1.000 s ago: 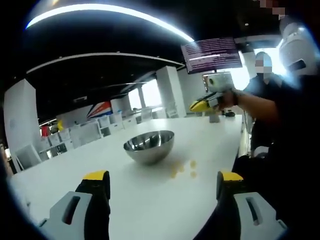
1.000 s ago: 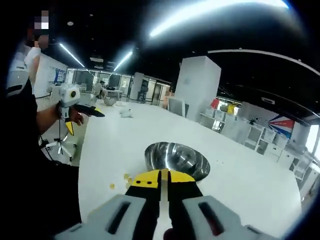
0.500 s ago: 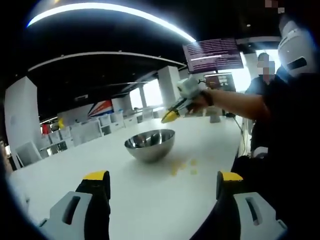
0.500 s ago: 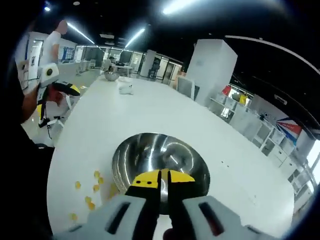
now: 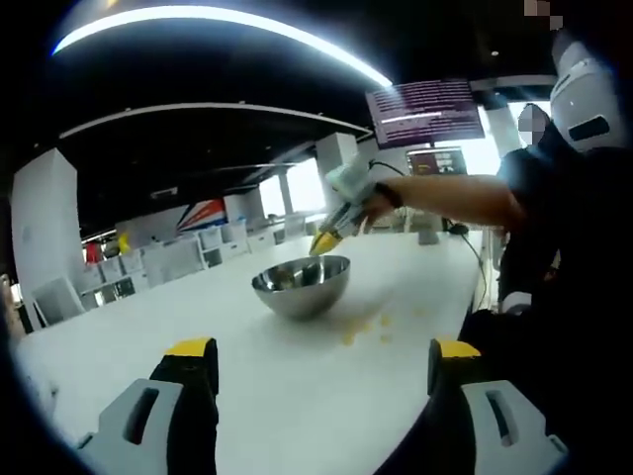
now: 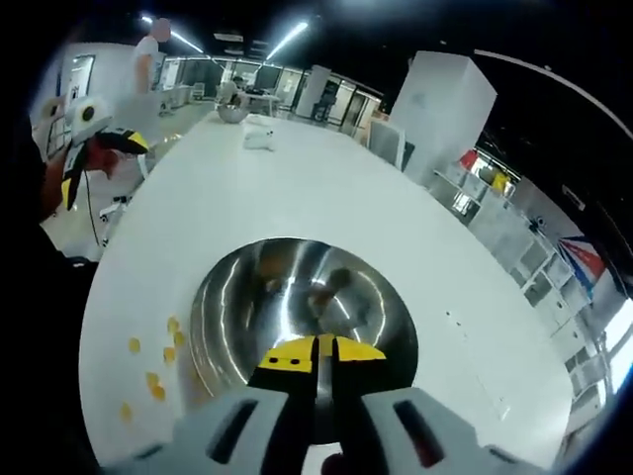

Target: Pick up the QQ candy scattered on the table and place it into the stainless steel bowl on the table

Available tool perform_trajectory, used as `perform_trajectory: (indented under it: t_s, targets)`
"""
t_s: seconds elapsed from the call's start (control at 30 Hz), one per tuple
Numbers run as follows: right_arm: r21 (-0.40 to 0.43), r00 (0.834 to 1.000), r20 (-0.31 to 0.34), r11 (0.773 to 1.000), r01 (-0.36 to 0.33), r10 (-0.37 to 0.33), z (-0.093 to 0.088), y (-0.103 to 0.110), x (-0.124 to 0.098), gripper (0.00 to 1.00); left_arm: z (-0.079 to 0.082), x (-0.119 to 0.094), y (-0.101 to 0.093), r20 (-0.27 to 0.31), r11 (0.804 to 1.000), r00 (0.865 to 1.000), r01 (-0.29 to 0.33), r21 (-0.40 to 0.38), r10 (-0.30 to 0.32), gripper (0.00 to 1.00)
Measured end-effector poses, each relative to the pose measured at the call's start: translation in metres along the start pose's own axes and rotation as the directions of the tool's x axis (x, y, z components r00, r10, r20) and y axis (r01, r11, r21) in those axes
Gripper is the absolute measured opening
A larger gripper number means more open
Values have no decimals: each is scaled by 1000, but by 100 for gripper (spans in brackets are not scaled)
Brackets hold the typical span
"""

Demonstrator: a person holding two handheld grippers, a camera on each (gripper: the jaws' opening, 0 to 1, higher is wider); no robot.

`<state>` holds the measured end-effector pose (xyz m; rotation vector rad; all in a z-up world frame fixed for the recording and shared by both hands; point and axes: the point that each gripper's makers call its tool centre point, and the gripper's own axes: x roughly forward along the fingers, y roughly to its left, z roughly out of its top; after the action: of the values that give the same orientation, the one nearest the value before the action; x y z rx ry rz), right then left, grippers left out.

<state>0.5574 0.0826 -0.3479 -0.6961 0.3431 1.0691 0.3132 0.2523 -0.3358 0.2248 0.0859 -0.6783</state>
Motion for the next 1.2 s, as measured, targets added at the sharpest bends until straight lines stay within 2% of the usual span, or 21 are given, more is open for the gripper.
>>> perform_trajectory:
  t_s: [0.33, 0.47, 0.73, 0.77, 0.97, 1.13, 1.2]
  targets:
    - [-15, 1000, -28, 1000, -3, 3, 0, 14, -9, 9, -2, -2, 2, 2, 1000, 1000, -3, -3, 3, 88]
    - [-7, 1000, -22, 1000, -9, 9, 2, 21, -13, 23, -3, -2, 2, 0, 1000, 1000, -4, -4, 4, 87]
    - [-12, 1000, -20, 1000, -2, 2, 6, 33, -23, 22, -1, -3, 3, 6, 1000, 1000, -5, -1, 5, 87]
    - [-9, 1000, -21, 1000, -3, 3, 5, 28, -22, 22, 0, -3, 3, 7, 1000, 1000, -5, 0, 5, 87]
    - [-24, 1000, -28, 1000, -11, 10, 5, 30, -27, 22, 1, -2, 1, 10, 1000, 1000, 0, 1, 0, 87]
    - [2, 1000, 12, 1000, 8, -8, 8, 35, -45, 22, 2, -2, 1, 12, 1000, 1000, 2, 6, -2, 87]
    - [32, 999, 37, 999, 15, -16, 8, 28, -52, 22, 3, -3, 2, 14, 1000, 1000, 0, 6, 0, 87]
